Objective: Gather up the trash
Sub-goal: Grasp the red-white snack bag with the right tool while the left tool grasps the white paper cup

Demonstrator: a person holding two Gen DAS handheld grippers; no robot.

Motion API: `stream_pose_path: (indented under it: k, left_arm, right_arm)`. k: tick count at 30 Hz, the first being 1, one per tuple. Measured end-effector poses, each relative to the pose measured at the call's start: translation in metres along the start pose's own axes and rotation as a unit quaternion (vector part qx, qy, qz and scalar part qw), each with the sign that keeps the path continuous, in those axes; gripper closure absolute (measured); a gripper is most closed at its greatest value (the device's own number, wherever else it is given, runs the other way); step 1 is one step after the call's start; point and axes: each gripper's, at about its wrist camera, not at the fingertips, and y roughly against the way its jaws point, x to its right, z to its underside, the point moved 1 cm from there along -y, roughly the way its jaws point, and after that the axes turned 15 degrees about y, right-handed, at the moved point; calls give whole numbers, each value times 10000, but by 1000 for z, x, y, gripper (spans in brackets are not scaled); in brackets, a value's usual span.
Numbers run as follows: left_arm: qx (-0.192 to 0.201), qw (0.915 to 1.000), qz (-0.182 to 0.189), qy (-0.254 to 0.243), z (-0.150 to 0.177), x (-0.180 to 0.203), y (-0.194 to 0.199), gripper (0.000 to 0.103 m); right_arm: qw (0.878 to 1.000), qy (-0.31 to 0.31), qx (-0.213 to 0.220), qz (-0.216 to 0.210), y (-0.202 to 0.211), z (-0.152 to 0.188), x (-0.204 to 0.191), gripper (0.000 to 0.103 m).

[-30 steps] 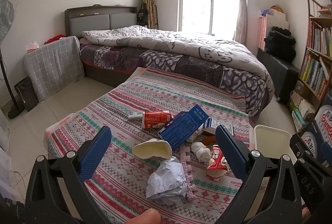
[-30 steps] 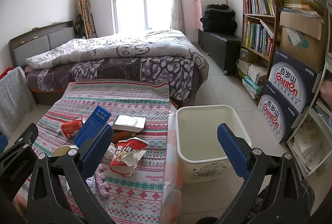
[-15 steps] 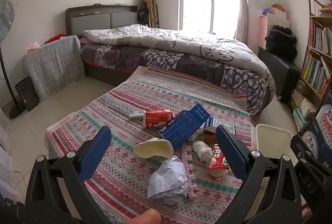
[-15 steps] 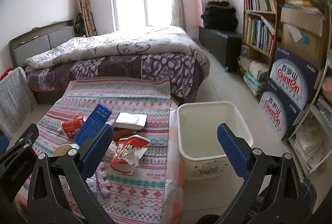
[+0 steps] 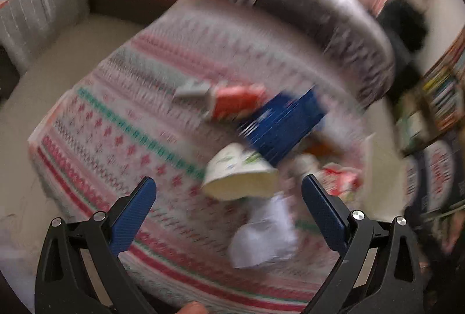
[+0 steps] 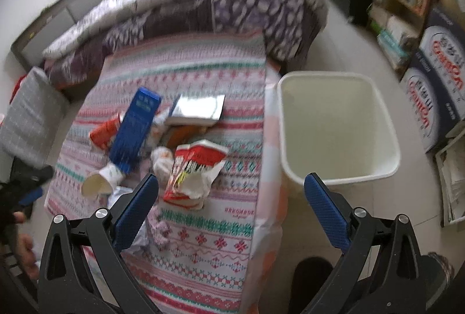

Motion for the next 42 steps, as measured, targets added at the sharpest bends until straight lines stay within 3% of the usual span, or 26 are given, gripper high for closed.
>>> stream_pose_path:
  k: [4, 8, 10, 11, 13, 17, 22, 24, 25, 29, 31, 35, 42]
  left_arm:
    - [-366, 9988, -286, -183, 8, 5, -27, 6]
    - [-714, 9968, -152, 330, 6, 4, -42, 6]
    - [-993, 9852, 278, 1371, 3, -12, -47, 6]
    - [-1175, 9707, 595, 2009, 5, -24, -51, 6]
    - [-1247, 9492, 1004, 2710, 7, -36, -54, 6]
    - [-1106, 9315, 1074, 3295, 5, -37, -62, 6]
    - [-1343, 9140, 804, 3744, 8, -32, -91, 6]
    - [-1341, 9085, 800, 3876, 7, -32, -100, 15]
    - [-1297, 9094, 772, 3875, 7, -31, -103, 19]
    - [-1175, 9191, 806, 3673, -4, -37, -107, 49]
    - [-1109, 9268, 814, 3496, -8, -35, -104, 54]
    - [-751, 9530, 774, 2830, -18, -27, -92, 63]
    - [-286, 9676, 931, 2331, -26, -28, -59, 74]
  right_arm:
    - [9981, -41, -571, -209, -17, -11, 2, 7]
    - [9944, -178, -1002, -296, -34, -16, 2, 7]
    - [9935, -240, -1078, -275, -44, -19, 5, 7]
    - [9936, -323, -1040, -308, -48, -21, 7, 7]
    - [9944, -341, -934, -347, -58, -25, 7, 7]
    - [9969, -373, -625, -286, -73, -28, 10, 7]
    - [9892, -1030, -953, -422, -98, -20, 24, 7]
    - [9878, -1097, -1003, -457, -104, -20, 25, 7]
    - [9878, -1113, -993, -452, -106, -21, 26, 7]
    - [9869, -1161, -983, -534, -110, -21, 21, 7]
    - [9861, -1149, -1016, -638, -112, -21, 17, 7]
    - [9871, -1010, -1028, -694, -117, -20, 7, 8]
    - [9883, -798, -1112, -674, -124, -17, -10, 14]
